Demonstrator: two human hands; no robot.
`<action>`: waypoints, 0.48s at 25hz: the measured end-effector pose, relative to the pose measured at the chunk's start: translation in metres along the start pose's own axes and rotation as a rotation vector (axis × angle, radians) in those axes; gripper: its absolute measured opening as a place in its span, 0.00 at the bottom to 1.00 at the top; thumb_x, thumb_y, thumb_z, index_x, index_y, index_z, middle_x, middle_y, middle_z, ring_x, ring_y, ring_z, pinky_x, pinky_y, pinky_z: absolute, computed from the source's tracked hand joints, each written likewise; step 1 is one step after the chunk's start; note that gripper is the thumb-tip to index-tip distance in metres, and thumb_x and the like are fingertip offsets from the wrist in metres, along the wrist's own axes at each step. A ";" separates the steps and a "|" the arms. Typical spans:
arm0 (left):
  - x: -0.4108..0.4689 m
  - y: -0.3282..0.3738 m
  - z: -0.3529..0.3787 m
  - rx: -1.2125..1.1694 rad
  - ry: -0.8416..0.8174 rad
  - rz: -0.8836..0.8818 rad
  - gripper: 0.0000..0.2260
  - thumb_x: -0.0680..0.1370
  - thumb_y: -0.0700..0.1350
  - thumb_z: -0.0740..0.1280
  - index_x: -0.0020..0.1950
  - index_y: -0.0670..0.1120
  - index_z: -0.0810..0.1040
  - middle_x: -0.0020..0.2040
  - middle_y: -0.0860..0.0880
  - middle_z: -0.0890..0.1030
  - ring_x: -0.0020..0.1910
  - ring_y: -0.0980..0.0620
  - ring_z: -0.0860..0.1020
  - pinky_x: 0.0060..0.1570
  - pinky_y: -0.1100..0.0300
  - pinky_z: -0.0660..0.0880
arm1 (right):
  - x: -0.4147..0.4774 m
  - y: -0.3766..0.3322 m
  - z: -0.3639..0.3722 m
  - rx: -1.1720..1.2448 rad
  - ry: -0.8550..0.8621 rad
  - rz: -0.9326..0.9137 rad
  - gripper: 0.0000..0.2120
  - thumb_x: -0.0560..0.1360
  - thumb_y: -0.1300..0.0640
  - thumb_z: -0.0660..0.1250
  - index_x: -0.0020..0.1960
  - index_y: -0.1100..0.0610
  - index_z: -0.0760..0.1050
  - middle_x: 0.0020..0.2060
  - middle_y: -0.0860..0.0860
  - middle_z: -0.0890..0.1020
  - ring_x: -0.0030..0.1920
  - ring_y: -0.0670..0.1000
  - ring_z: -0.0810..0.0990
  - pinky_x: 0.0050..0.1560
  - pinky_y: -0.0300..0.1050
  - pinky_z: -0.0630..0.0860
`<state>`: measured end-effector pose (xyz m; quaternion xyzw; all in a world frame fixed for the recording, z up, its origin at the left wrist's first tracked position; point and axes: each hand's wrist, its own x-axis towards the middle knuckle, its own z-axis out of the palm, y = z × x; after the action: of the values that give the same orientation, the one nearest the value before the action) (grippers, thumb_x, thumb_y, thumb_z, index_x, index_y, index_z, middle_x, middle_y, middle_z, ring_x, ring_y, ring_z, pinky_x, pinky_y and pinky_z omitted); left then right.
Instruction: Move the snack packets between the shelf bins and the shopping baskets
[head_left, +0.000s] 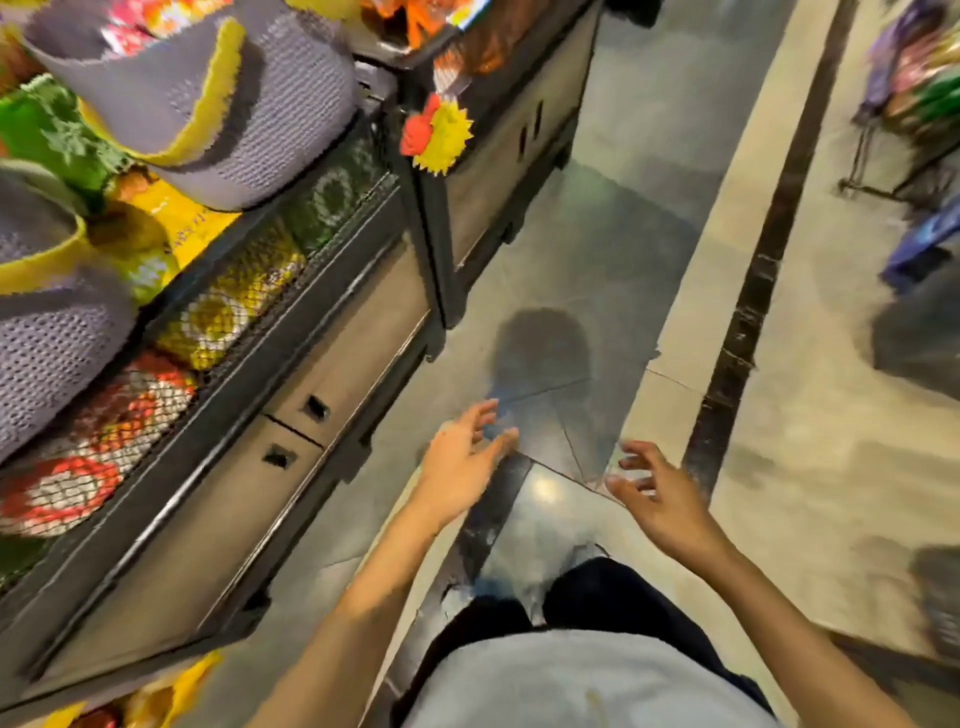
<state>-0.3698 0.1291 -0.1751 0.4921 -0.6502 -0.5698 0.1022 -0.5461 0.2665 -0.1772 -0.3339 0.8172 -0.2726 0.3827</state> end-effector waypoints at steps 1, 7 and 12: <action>0.008 0.011 0.013 -0.012 -0.032 0.009 0.20 0.78 0.45 0.65 0.69 0.45 0.68 0.67 0.45 0.73 0.64 0.48 0.73 0.63 0.57 0.69 | -0.003 0.012 -0.011 0.031 0.028 0.037 0.20 0.76 0.54 0.67 0.66 0.54 0.68 0.54 0.51 0.75 0.48 0.51 0.77 0.49 0.42 0.71; 0.049 0.058 0.116 0.054 -0.191 0.027 0.20 0.77 0.48 0.66 0.68 0.50 0.69 0.66 0.45 0.74 0.63 0.46 0.75 0.65 0.48 0.70 | -0.005 0.088 -0.089 0.204 0.138 0.267 0.19 0.76 0.53 0.66 0.66 0.52 0.68 0.56 0.52 0.77 0.51 0.51 0.76 0.50 0.42 0.69; 0.075 0.080 0.180 0.114 -0.291 -0.037 0.19 0.79 0.44 0.65 0.69 0.46 0.68 0.66 0.46 0.73 0.62 0.51 0.73 0.64 0.55 0.69 | 0.017 0.123 -0.143 0.223 0.199 0.326 0.21 0.77 0.53 0.65 0.68 0.53 0.67 0.56 0.50 0.75 0.51 0.51 0.75 0.54 0.43 0.70</action>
<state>-0.5741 0.1768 -0.1991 0.4211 -0.6802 -0.5992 -0.0317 -0.7110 0.3584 -0.1908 -0.1245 0.8587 -0.3276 0.3739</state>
